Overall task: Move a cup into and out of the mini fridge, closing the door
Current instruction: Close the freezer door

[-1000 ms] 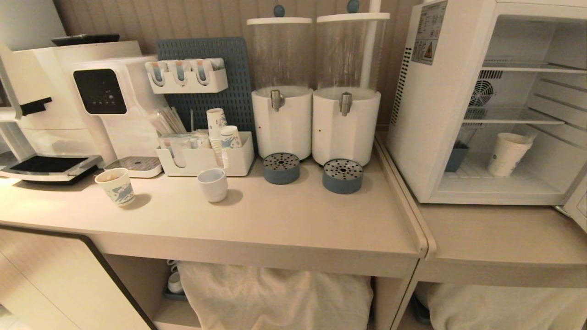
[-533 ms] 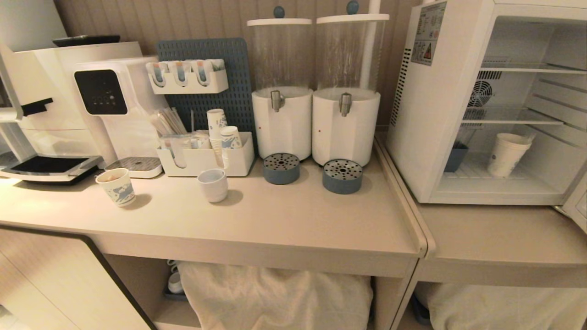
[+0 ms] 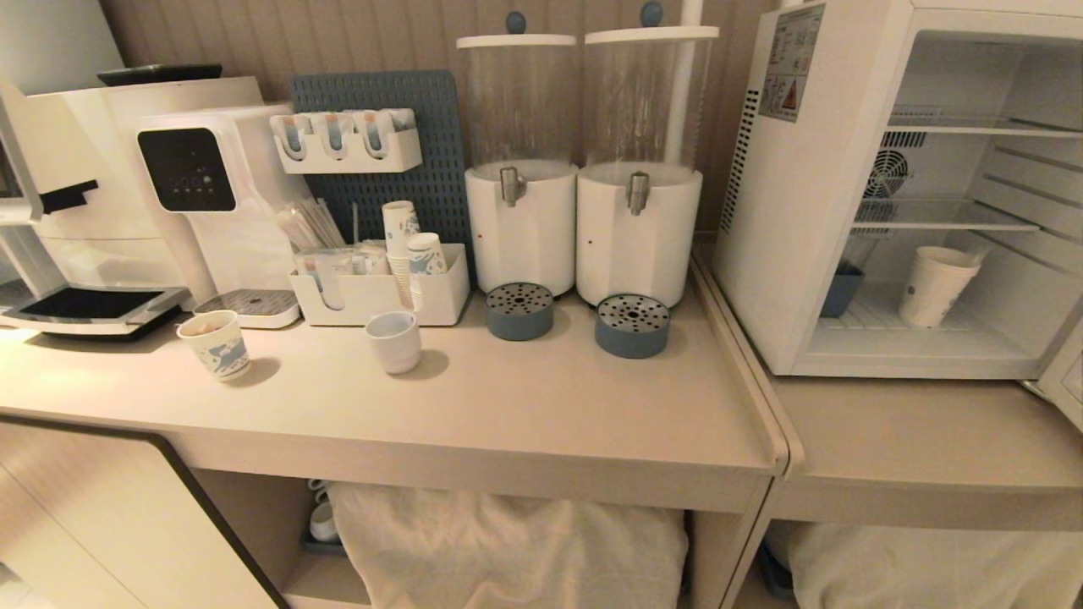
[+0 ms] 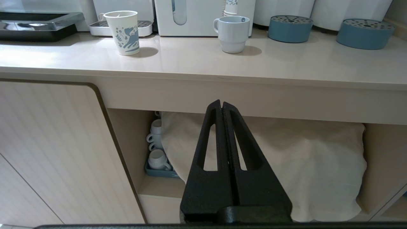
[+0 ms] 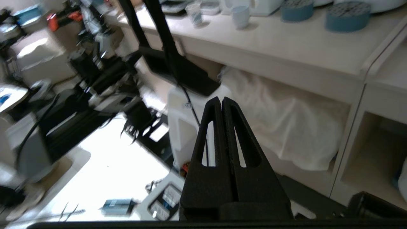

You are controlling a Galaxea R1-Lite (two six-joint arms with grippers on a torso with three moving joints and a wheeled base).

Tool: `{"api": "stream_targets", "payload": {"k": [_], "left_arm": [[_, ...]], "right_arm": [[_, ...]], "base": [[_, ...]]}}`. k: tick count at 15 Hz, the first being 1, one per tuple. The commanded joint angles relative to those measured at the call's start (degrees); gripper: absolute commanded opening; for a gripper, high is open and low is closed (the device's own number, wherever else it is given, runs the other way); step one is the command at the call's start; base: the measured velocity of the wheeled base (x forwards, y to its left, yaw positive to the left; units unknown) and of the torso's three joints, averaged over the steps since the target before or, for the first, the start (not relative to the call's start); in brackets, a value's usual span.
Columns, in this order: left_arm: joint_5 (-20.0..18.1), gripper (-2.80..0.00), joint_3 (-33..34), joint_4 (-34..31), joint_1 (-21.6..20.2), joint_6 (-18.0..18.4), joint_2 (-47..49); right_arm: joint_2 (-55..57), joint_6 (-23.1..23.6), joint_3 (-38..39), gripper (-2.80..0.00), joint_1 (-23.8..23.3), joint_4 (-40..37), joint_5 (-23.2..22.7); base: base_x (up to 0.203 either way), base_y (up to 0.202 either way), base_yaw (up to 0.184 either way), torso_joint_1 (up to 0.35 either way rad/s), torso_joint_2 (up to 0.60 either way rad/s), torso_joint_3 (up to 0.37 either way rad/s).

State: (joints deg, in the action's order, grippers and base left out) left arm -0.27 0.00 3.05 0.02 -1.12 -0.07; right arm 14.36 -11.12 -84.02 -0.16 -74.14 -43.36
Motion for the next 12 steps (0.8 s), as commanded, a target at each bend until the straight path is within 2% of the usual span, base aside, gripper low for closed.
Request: {"api": "stream_targets", "payload": {"k": [1, 3, 7, 9, 10, 12], "left_arm": [[0.0, -2.8, 1.0, 0.0, 0.0, 0.0, 0.1], [0.0, -2.8, 1.1, 0.0, 0.0, 0.0, 0.1], [0.0, -2.8, 1.0, 0.0, 0.0, -0.1, 0.1], [0.0, -2.8, 1.1, 0.0, 0.0, -0.1, 0.1], [0.0, -2.8, 1.1, 0.0, 0.0, -0.1, 0.1], [0.0, -2.8, 1.0, 0.0, 0.0, -0.1, 0.1]], "right_arm": [[-2.4, -0.2, 0.7, -2.8, 0.7, -2.3, -1.0], [-4.3, 1.2, 1.1, -2.8, 0.7, -7.2, -1.6], [-13.7, 1.6, 7.0, -2.8, 0.4, -3.9, -0.4], [-14.4, 1.9, 8.8, -2.8, 0.3, -7.8, 6.2], [-14.5, 1.6, 10.7, -2.8, 0.3, -6.7, 8.5], [-14.5, -1.8, 17.5, -2.8, 0.3, 4.2, 16.5]], "base": [[0.0, 0.0, 0.0, 0.0, 0.0, 0.0], [0.0, 0.0, 0.0, 0.0, 0.0, 0.0], [0.0, 0.0, 0.0, 0.0, 0.0, 0.0], [0.0, 0.0, 0.0, 0.0, 0.0, 0.0], [0.0, 0.0, 0.0, 0.0, 0.0, 0.0], [0.0, 0.0, 0.0, 0.0, 0.0, 0.0]]}}
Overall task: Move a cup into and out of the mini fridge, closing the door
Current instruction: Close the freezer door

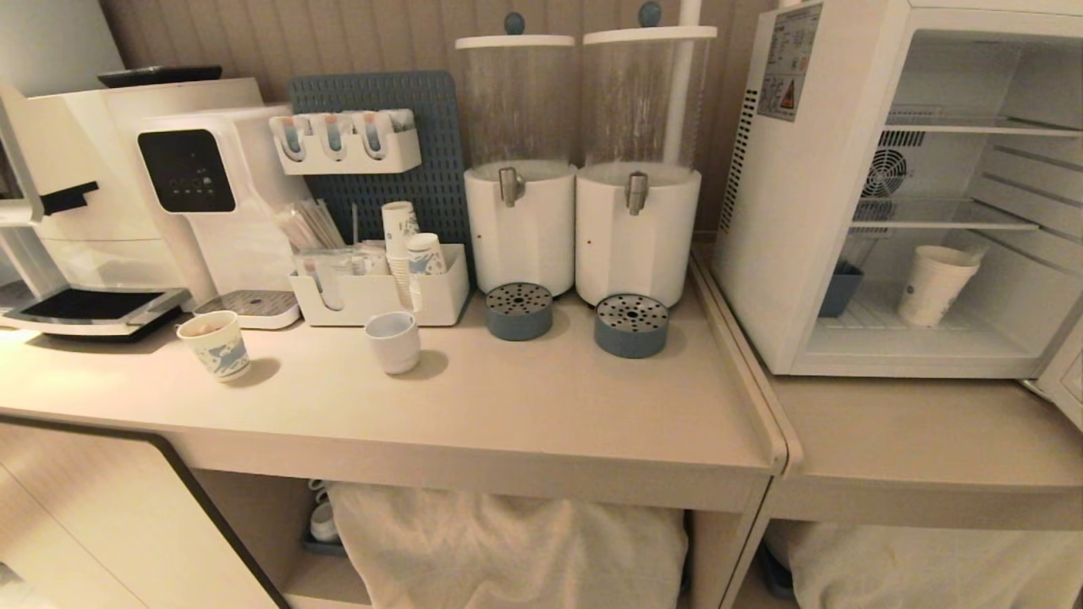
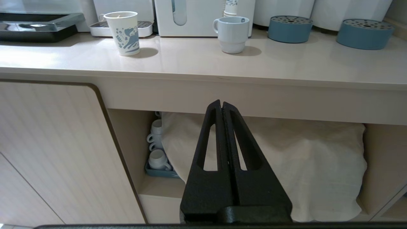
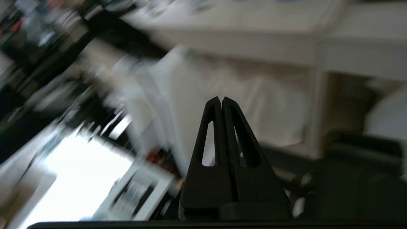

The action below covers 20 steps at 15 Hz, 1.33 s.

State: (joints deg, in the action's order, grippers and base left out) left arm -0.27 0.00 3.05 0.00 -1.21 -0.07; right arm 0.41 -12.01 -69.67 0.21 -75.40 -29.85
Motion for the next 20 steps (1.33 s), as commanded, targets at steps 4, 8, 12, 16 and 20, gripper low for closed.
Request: {"api": "stream_targets", "payload": {"k": [4, 8, 12, 16, 20], "left_arm": [[0.0, -2.8, 1.1, 0.0, 0.0, 0.0, 0.1], [0.0, -2.8, 1.1, 0.0, 0.0, 0.0, 0.1], [0.0, -2.8, 1.0, 0.0, 0.0, 0.0, 0.1], [0.0, -2.8, 1.0, 0.0, 0.0, 0.0, 0.1], [0.0, -2.8, 1.0, 0.0, 0.0, 0.0, 0.1]], "right_arm": [[-0.5, -2.4, 18.0, -2.8, 0.0, 21.4, 11.4], [-0.5, 2.4, 37.8, -2.8, 0.0, 38.6, 16.7], [-0.4, 8.0, 51.5, -2.8, 0.0, 56.8, 22.2], [-0.4, 16.5, 58.9, -2.8, 0.0, 63.1, 22.0], [-0.4, 17.3, 65.4, -2.8, 0.0, 69.4, 24.2]], "base": [[0.0, 0.0, 0.0, 0.0, 0.0, 0.0], [0.0, 0.0, 0.0, 0.0, 0.0, 0.0], [0.0, 0.0, 0.0, 0.0, 0.0, 0.0], [0.0, 0.0, 0.0, 0.0, 0.0, 0.0], [0.0, 0.0, 0.0, 0.0, 0.0, 0.0]]}}
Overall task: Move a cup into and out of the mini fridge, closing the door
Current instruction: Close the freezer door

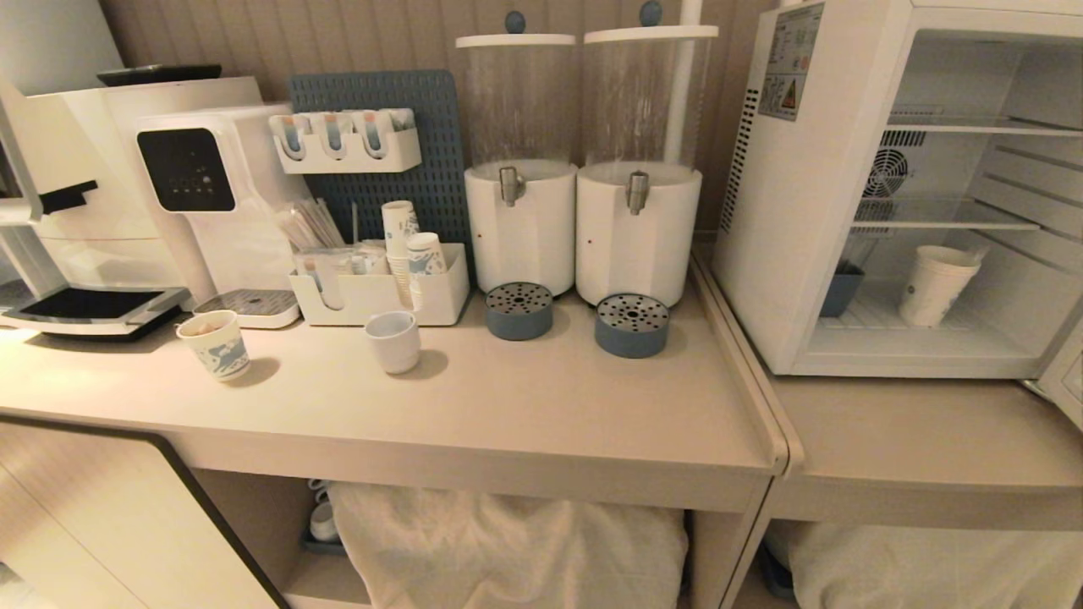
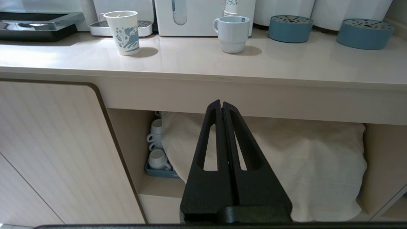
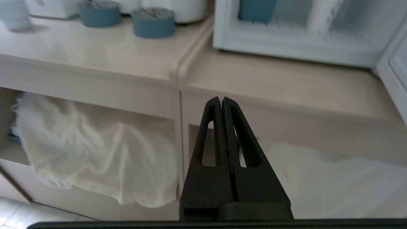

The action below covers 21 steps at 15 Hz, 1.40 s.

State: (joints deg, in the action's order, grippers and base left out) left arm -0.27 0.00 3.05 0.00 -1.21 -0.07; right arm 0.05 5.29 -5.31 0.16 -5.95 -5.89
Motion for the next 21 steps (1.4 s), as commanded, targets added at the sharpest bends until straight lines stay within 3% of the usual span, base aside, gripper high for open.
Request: {"api": "stream_targets", "payload": {"k": [1, 3, 9, 14, 21], "left_arm": [[0.0, -2.8, 1.0, 0.0, 0.0, 0.0, 0.1], [0.0, -2.8, 1.1, 0.0, 0.0, 0.0, 0.1], [0.0, -2.8, 1.1, 0.0, 0.0, 0.0, 0.1], [0.0, -2.8, 1.0, 0.0, 0.0, 0.0, 0.1], [0.0, -2.8, 1.0, 0.0, 0.0, 0.1, 0.1]], "right_arm": [[0.0, 0.2, 1.0, -2.8, 0.0, -0.4, 0.9], [-0.1, 2.5, 1.5, -2.8, 0.0, -0.4, 3.8], [-0.1, 2.0, 2.1, -2.8, 0.0, 0.9, 4.6], [0.0, -3.1, 4.0, -2.8, 0.0, 2.7, 4.9], [0.0, -3.4, 4.0, -2.8, 0.0, 2.7, 6.0]], "base": [[0.0, 0.0, 0.0, 0.0, 0.0, 0.0], [0.0, 0.0, 0.0, 0.0, 0.0, 0.0], [0.0, 0.0, 0.0, 0.0, 0.0, 0.0], [0.0, 0.0, 0.0, 0.0, 0.0, 0.0], [0.0, 0.0, 0.0, 0.0, 0.0, 0.0]]}}
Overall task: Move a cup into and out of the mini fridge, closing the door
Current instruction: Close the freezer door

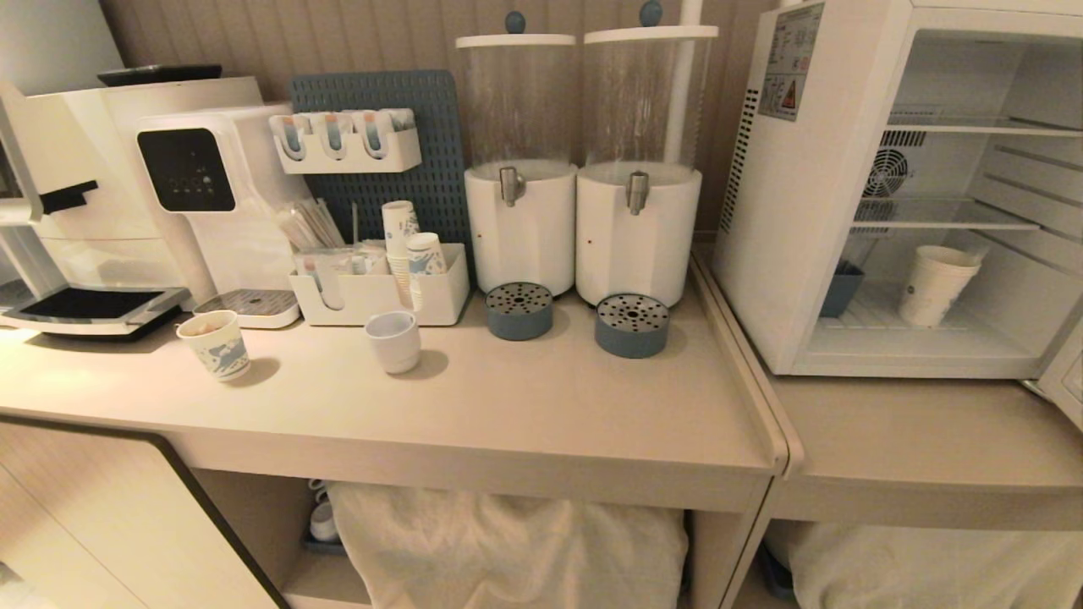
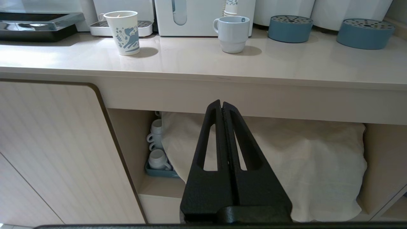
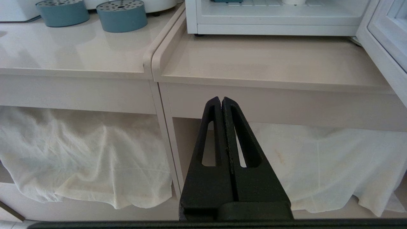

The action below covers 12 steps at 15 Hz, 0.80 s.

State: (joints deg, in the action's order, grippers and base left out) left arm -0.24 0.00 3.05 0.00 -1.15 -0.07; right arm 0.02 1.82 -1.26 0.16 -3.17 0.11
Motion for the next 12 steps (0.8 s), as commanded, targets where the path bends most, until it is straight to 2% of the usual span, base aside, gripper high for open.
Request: {"api": "stream_targets", "payload": {"k": [1, 12], "left_arm": [[0.0, -2.8, 1.0, 0.0, 0.0, 0.0, 0.1], [-0.1, -2.8, 1.0, 0.0, 0.0, 0.1, 0.1]], "right_arm": [[0.0, -0.1, -0.1, -2.8, 0.0, -0.1, 0.0], [-0.1, -1.2, 0.2, -2.8, 0.0, 0.4, 0.1]], "base": [[0.0, 0.0, 0.0, 0.0, 0.0, 0.0], [0.0, 0.0, 0.0, 0.0, 0.0, 0.0]]}}
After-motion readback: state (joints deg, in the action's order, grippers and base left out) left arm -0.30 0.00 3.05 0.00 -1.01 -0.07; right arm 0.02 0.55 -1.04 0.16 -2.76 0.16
